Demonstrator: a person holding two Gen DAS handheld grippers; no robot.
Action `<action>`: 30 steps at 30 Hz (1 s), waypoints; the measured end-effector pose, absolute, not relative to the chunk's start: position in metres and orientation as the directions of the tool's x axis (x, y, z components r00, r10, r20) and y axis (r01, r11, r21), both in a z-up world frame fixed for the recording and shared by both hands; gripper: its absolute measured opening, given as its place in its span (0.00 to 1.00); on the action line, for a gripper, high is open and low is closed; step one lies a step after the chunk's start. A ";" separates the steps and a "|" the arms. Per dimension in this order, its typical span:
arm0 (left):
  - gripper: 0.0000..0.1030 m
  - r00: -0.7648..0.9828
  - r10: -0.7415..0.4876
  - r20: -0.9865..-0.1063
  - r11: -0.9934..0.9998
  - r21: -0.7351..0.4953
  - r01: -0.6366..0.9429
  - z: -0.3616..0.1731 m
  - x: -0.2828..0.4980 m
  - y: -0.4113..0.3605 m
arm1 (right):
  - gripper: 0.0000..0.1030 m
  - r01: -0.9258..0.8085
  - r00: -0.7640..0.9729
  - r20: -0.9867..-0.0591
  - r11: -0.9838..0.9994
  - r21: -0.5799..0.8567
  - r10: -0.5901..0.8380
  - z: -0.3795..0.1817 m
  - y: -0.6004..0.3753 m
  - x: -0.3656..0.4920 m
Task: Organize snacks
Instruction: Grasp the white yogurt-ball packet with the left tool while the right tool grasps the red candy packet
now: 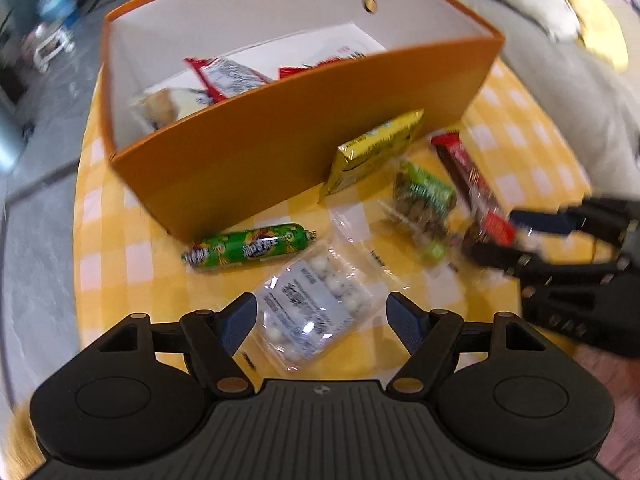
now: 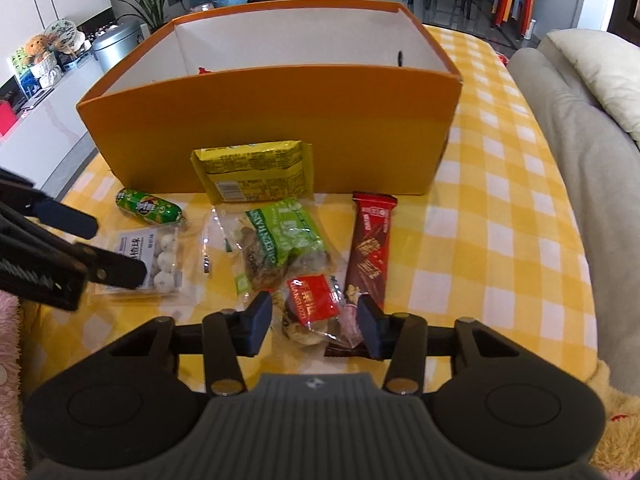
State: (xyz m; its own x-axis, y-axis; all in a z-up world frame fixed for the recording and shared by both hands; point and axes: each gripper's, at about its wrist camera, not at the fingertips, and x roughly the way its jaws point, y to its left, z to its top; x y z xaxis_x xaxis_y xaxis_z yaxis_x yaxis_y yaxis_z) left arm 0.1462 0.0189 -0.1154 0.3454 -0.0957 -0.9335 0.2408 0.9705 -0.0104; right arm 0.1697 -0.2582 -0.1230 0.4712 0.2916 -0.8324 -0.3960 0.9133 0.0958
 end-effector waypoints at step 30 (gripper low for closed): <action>0.75 0.168 -0.101 -0.980 0.938 -0.038 0.343 -0.142 0.160 0.003 | 0.27 -0.376 0.437 -0.855 0.920 0.109 0.279 -0.115 -0.272 0.152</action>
